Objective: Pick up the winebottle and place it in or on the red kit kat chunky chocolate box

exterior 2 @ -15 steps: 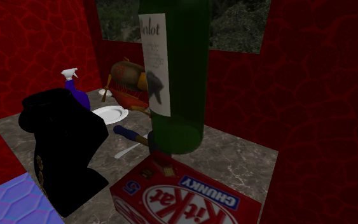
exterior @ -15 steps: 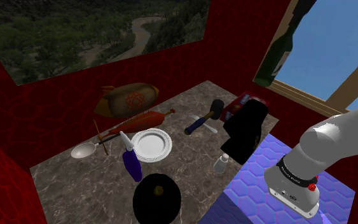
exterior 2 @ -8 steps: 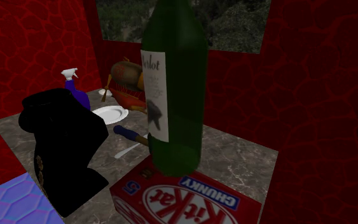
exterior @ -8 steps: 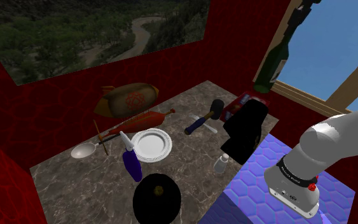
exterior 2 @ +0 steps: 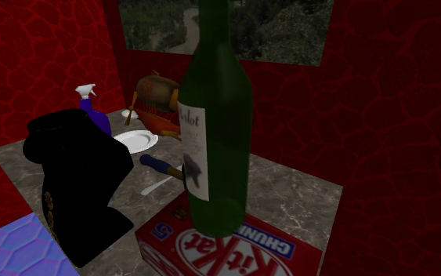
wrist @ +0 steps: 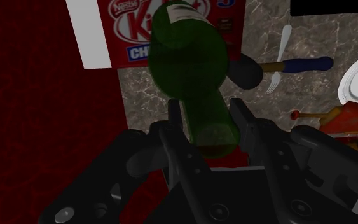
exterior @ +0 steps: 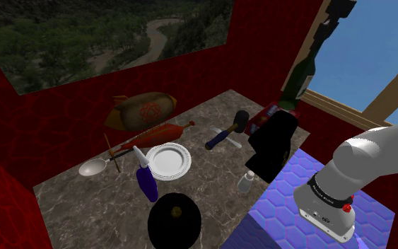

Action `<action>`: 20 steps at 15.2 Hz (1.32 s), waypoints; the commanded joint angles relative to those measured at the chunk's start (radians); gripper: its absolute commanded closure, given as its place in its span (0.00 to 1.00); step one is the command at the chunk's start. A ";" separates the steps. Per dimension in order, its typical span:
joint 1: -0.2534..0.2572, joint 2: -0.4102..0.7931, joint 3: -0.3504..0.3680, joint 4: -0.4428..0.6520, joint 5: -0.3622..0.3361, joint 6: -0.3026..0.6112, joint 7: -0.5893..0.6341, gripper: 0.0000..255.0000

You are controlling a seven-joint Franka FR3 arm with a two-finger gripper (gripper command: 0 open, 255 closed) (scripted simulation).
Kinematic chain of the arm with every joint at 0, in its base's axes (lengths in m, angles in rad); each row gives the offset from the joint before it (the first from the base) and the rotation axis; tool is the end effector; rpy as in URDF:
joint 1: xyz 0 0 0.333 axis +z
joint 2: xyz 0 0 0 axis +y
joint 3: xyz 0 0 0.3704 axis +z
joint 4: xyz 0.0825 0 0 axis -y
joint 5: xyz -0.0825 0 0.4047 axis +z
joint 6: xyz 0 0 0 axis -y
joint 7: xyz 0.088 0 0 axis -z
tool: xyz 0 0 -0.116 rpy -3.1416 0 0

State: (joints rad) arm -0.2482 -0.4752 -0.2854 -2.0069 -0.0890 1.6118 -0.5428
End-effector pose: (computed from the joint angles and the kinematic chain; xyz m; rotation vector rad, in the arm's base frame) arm 0.3308 -0.2450 0.6793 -3.1358 -0.0566 -0.1176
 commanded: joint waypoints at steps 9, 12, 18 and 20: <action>-0.008 -0.027 -0.009 -0.159 -0.012 0.134 0.000 1.00; -0.010 -0.031 -0.012 -0.203 -0.015 0.173 0.001 1.00; -0.011 -0.032 -0.015 -0.229 -0.017 0.198 0.000 1.00; -0.011 -0.032 -0.015 -0.229 -0.017 0.198 0.000 1.00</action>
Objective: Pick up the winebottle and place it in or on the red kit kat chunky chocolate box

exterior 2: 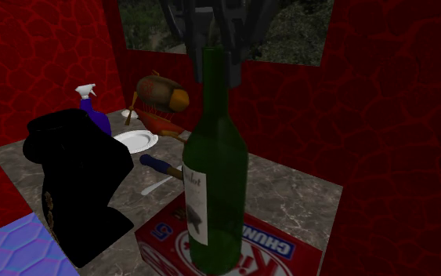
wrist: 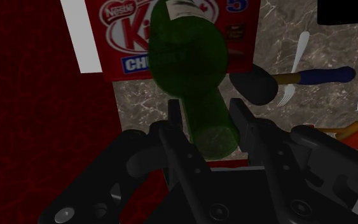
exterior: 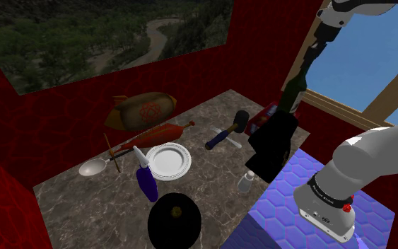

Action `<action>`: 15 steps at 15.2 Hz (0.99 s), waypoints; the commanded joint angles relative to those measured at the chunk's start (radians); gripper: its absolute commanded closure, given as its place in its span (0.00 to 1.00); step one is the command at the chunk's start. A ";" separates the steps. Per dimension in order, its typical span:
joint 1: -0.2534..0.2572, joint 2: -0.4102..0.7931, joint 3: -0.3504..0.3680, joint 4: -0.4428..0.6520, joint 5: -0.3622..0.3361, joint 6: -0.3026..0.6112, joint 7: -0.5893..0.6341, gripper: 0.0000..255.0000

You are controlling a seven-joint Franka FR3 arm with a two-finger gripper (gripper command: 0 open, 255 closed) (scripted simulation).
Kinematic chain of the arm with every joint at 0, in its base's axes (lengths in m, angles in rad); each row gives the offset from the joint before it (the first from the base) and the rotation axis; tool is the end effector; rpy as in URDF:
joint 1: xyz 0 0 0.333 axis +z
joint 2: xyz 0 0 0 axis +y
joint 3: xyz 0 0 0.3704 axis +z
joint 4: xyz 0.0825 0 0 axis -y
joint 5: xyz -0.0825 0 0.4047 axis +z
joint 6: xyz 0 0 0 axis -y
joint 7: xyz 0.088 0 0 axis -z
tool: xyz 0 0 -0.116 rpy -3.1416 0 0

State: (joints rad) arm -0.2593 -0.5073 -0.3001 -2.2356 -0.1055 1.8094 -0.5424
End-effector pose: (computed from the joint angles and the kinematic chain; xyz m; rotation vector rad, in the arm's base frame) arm 0.3287 -0.2449 0.5949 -3.1358 -0.0567 -0.1180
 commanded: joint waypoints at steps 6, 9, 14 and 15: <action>0.000 0.000 0.000 0.000 0.000 0.000 0.000 0.00; 0.001 -0.001 0.003 0.033 0.002 -0.033 0.000 0.00; 0.004 0.005 0.009 0.131 0.007 -0.126 -0.003 0.00; 0.004 0.005 0.009 0.131 0.007 -0.126 -0.003 0.00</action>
State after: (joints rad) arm -0.2554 -0.5029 -0.2912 -2.1088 -0.0985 1.6881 -0.5444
